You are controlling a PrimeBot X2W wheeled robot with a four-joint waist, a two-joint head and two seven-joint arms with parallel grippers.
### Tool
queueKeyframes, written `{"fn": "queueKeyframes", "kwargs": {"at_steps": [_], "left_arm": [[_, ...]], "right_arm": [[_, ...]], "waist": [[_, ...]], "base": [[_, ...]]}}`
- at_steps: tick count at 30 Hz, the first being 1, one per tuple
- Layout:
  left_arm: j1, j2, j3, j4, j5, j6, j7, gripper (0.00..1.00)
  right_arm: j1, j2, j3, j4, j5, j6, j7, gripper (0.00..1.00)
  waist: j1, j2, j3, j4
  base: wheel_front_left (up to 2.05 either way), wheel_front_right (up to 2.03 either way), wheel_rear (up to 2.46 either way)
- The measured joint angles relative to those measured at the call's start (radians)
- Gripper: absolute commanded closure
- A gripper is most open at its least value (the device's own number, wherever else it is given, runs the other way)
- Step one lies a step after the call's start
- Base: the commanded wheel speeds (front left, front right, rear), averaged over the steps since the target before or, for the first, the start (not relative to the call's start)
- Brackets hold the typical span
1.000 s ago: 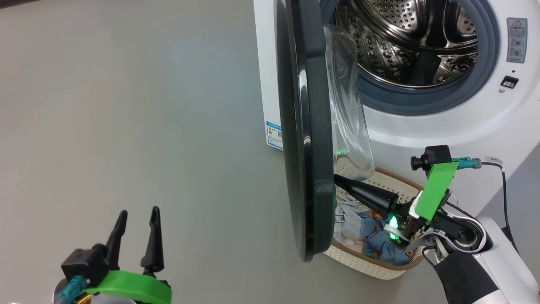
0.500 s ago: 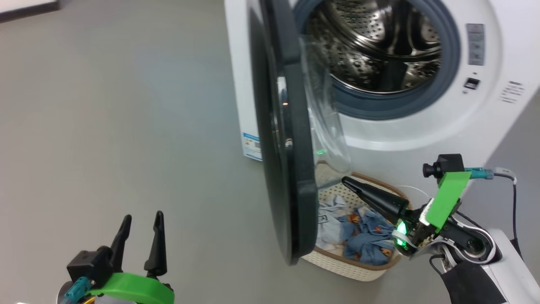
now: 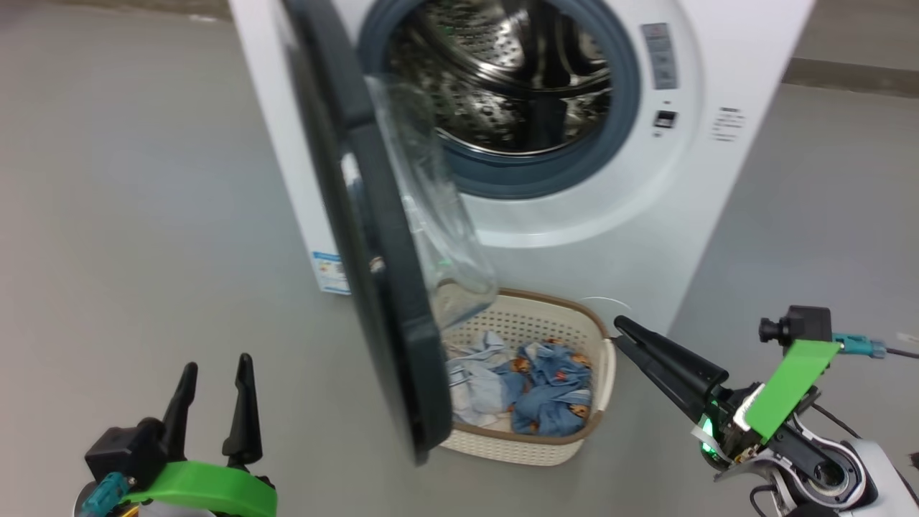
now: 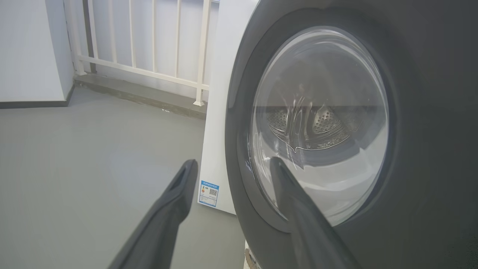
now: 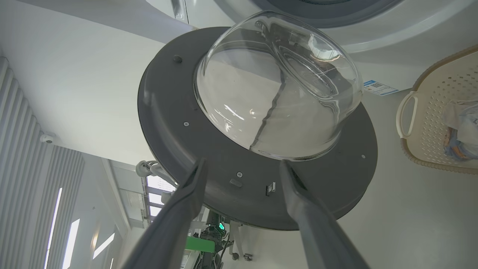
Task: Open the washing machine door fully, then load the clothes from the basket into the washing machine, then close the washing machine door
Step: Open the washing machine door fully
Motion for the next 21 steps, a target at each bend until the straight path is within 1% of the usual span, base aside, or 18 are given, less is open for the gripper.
{"fn": "queueKeyframes", "kwargs": {"at_steps": [5,6,12,16,19,21], "left_arm": [[0.000,0.000,0.014,-0.012,0.000,0.000,0.000,0.00],[0.000,0.000,0.014,-0.012,0.000,0.000,0.000,0.00],[0.001,0.000,0.025,-0.024,0.000,0.000,0.000,0.00],[0.004,0.000,0.028,-0.029,0.000,0.000,0.000,0.00],[0.012,0.000,0.032,-0.034,0.000,0.000,0.000,0.00],[0.017,0.000,0.033,-0.039,0.000,0.000,0.000,0.00]], "right_arm": [[0.045,0.000,-0.007,-0.076,-0.063,0.000,-0.086,0.00],[0.045,0.000,-0.007,-0.076,-0.063,0.000,-0.086,0.00],[0.110,-0.002,-0.009,-0.153,-0.151,0.000,-0.232,0.00],[0.157,-0.012,0.003,-0.188,-0.203,0.000,-0.345,0.00],[0.177,-0.039,0.024,-0.205,-0.273,0.000,-0.448,0.00],[0.179,-0.075,0.053,-0.204,-0.347,0.000,-0.525,0.00]], "waist": [[0.0000,0.0000,0.000,-0.068],[0.0000,0.0000,0.000,-0.068],[0.0000,0.0000,0.003,-0.133],[0.0000,0.0000,0.007,-0.159],[0.0000,0.0000,0.011,-0.169],[0.0000,0.0000,0.013,-0.173]], "base": [[0.00,0.00,0.00],[0.00,0.00,0.00],[0.00,0.00,0.00],[0.00,0.00,0.00],[0.00,0.00,0.00],[0.00,0.00,0.00]]}}
